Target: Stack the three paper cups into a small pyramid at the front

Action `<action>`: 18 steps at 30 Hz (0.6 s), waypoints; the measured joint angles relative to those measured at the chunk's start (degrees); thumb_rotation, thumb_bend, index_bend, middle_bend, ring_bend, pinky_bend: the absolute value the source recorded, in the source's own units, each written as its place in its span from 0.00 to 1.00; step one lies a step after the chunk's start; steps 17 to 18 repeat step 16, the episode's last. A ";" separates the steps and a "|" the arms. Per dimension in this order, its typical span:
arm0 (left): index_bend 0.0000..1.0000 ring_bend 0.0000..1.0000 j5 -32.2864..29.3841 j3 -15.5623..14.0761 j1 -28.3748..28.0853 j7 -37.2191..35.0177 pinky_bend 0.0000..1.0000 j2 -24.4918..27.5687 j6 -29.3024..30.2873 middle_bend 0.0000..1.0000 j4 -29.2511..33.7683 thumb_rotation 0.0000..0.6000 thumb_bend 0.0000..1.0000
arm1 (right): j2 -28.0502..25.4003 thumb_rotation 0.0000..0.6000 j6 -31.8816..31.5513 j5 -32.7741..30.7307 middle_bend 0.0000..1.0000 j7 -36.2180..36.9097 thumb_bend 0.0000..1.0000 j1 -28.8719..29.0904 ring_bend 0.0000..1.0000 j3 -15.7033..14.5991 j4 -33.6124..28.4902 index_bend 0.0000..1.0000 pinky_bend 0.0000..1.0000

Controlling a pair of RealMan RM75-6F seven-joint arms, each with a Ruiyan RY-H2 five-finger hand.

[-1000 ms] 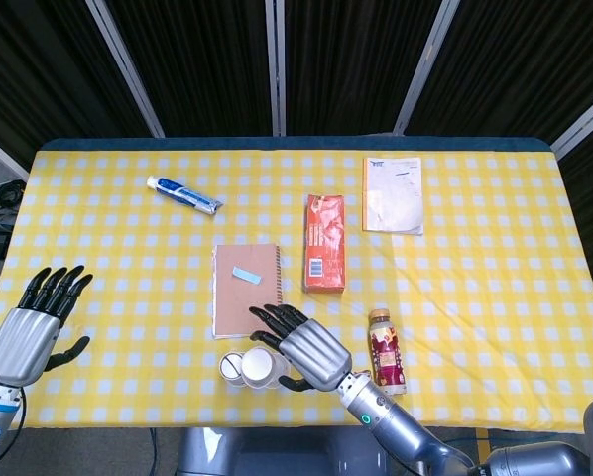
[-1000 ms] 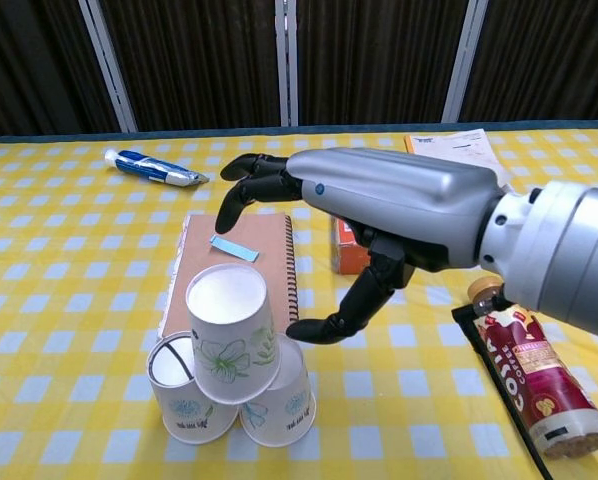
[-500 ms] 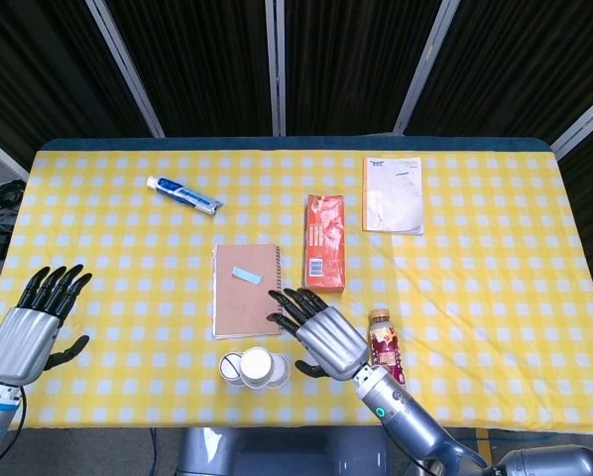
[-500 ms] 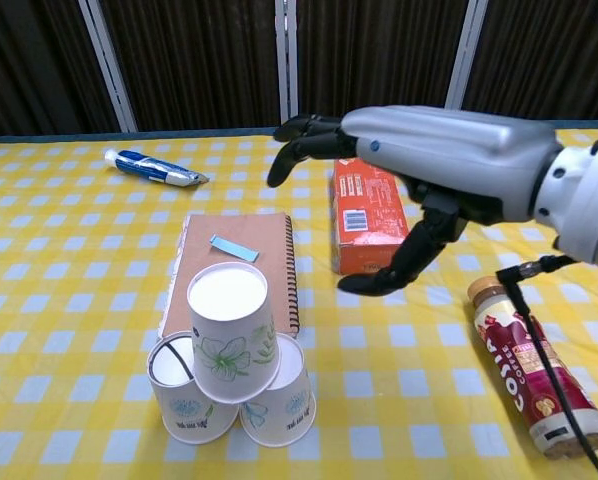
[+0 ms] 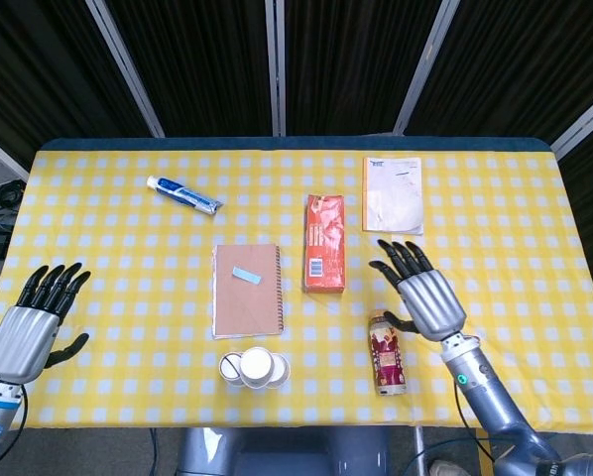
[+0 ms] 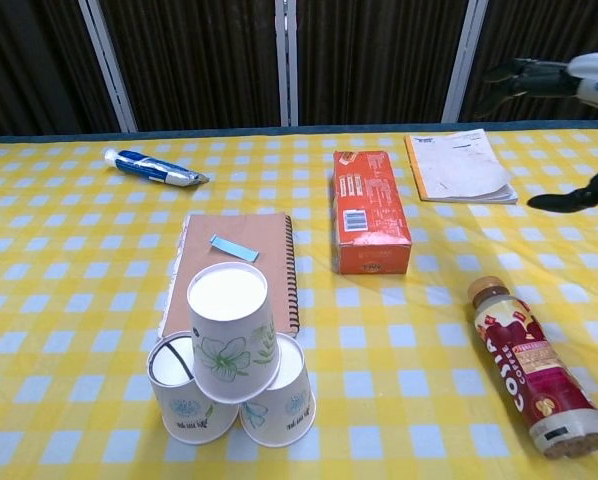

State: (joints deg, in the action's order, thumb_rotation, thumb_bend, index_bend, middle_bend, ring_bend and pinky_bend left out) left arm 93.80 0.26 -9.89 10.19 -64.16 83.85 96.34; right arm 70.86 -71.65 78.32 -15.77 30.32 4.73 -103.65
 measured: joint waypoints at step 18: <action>0.00 0.00 -1.41 0.28 0.55 0.12 0.00 -2.21 0.42 0.00 -3.71 1.00 0.24 | 1.64 1.00 -13.38 9.26 0.00 13.40 0.13 -12.91 0.00 -6.18 20.36 0.08 0.00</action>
